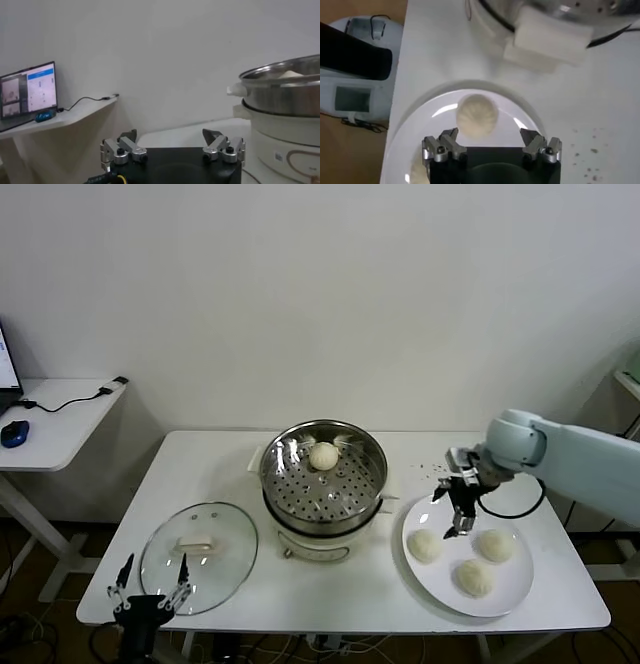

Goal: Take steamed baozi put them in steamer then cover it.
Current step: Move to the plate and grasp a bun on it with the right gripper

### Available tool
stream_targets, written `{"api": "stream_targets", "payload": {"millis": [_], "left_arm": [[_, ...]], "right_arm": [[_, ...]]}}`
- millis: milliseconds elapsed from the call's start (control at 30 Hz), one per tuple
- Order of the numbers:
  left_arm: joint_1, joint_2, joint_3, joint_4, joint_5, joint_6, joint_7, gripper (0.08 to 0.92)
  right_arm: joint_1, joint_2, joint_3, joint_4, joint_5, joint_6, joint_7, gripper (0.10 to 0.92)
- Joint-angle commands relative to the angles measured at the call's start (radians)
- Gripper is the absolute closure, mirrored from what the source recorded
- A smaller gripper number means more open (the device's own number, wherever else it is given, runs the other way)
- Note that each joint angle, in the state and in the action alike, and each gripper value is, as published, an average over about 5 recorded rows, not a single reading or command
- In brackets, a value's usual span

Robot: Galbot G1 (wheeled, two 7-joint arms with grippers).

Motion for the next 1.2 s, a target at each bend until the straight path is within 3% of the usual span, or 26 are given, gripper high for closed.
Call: {"api": "stream_targets", "payload": {"millis": [33, 733, 1200], "left_arm": [[0.001, -0.002, -0.001, 0.004, 0.001, -0.001, 0.0, 0.177], [-0.004, -0.005, 0.002, 0.014, 0.011, 0.0, 0.0, 0.177], [-0.003, -0.006, 0.007, 0.011, 0.012, 0.002, 0.0, 0.177]], "right_arm": [[-0.196, 0.04, 0.113, -0.07, -0.059, -0.029, 0.031, 0.203], [-0.226, 0.118, 0.164, -0.149, -0.063, 0.005, 0.023, 0.206], [-0.005, 0.057, 0.056, -0.108, 0.054, 0.013, 0.001, 0.322]]}}
